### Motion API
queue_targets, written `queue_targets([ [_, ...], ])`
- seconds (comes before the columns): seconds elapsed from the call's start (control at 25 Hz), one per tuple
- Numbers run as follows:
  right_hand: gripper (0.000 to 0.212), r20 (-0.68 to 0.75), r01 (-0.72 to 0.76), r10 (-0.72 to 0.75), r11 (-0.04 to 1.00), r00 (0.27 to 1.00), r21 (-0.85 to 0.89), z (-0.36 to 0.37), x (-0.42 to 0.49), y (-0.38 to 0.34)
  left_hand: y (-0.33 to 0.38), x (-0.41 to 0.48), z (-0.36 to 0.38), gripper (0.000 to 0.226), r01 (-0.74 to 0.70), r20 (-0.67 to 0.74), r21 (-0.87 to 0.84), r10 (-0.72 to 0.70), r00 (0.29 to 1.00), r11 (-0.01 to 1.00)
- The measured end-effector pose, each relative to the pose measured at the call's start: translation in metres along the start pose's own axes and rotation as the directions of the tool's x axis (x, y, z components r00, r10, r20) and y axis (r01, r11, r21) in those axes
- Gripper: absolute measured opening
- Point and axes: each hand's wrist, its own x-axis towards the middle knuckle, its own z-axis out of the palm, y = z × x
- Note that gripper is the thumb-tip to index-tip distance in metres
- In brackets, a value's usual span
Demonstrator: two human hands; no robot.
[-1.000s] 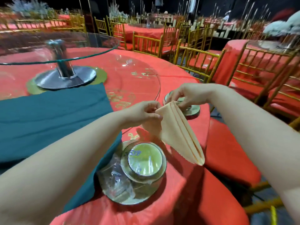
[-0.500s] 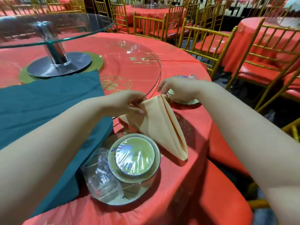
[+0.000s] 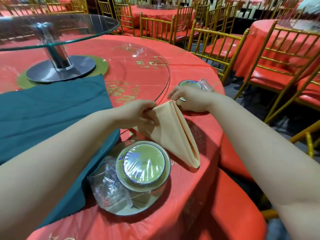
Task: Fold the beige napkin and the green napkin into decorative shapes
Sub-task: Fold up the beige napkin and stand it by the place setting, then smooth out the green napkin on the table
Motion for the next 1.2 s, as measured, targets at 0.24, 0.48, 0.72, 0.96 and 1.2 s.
queue_targets([
  [0.24,0.041,-0.144,-0.008,0.010,1.000,0.990,0.017,-0.003,-0.014,-0.001,0.000,-0.018,-0.007,0.053,-0.030,-0.116,-0.066,0.023,0.993,0.997],
  [0.48,0.045,-0.307,0.213,-0.170,0.971,0.936,0.112,-0.007,-0.035,-0.100,-0.020,-0.127,-0.042,0.060,-0.009,-0.225,-0.116,-0.017,0.974,0.993],
  [0.72,0.040,0.005,0.404,-0.405,0.913,0.914,-0.060,0.091,-0.030,-0.225,-0.043,-0.241,-0.017,0.070,0.099,-0.174,-0.107,-0.117,0.978,0.989],
  [0.96,0.034,0.094,0.360,-0.374,0.750,0.923,-0.555,0.160,-0.033,-0.272,-0.079,-0.334,0.004,0.075,0.268,-0.166,-0.062,-0.275,0.947,0.961],
  [1.2,0.039,0.123,0.398,-0.379,0.887,0.917,-0.232,0.183,-0.034,-0.307,-0.118,-0.412,-0.002,0.066,0.357,-0.294,-0.064,-0.359,0.886,0.932],
])
